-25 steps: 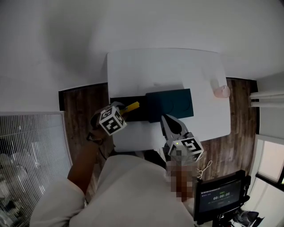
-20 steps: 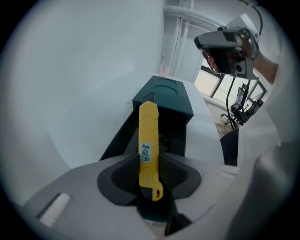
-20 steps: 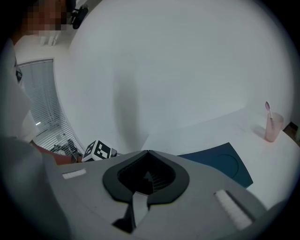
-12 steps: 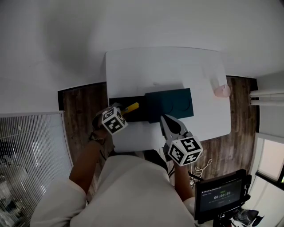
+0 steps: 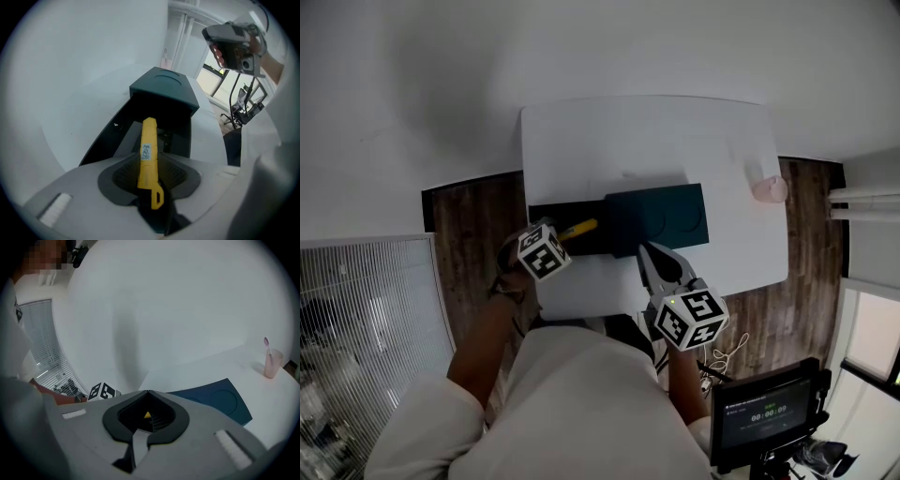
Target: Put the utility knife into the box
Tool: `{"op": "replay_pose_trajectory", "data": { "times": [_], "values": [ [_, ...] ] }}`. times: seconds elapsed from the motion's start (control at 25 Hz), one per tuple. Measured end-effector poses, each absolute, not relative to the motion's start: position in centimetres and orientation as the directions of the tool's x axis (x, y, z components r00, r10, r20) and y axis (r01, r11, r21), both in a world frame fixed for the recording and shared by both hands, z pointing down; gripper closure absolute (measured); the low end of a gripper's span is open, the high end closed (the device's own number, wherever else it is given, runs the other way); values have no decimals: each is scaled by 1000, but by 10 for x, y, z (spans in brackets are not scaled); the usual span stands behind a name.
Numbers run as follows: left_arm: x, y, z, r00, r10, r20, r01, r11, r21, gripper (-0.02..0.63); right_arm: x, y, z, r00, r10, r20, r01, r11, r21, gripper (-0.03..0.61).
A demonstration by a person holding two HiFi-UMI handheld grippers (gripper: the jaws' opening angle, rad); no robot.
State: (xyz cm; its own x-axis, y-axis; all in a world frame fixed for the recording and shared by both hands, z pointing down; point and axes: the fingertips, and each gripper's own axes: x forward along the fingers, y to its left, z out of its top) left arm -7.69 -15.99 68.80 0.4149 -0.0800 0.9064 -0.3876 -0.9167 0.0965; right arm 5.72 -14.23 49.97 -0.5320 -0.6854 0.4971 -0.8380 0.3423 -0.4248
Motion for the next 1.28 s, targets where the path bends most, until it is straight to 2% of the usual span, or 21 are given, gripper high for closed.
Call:
{"op": "replay_pose_trajectory", "data": {
  "times": [1.28],
  "values": [
    [-77, -161, 701, 394, -93, 914, -368, -928, 64, 492, 58, -138, 505, -540, -675, 503, -834, 351, -426, 577]
  ]
}}
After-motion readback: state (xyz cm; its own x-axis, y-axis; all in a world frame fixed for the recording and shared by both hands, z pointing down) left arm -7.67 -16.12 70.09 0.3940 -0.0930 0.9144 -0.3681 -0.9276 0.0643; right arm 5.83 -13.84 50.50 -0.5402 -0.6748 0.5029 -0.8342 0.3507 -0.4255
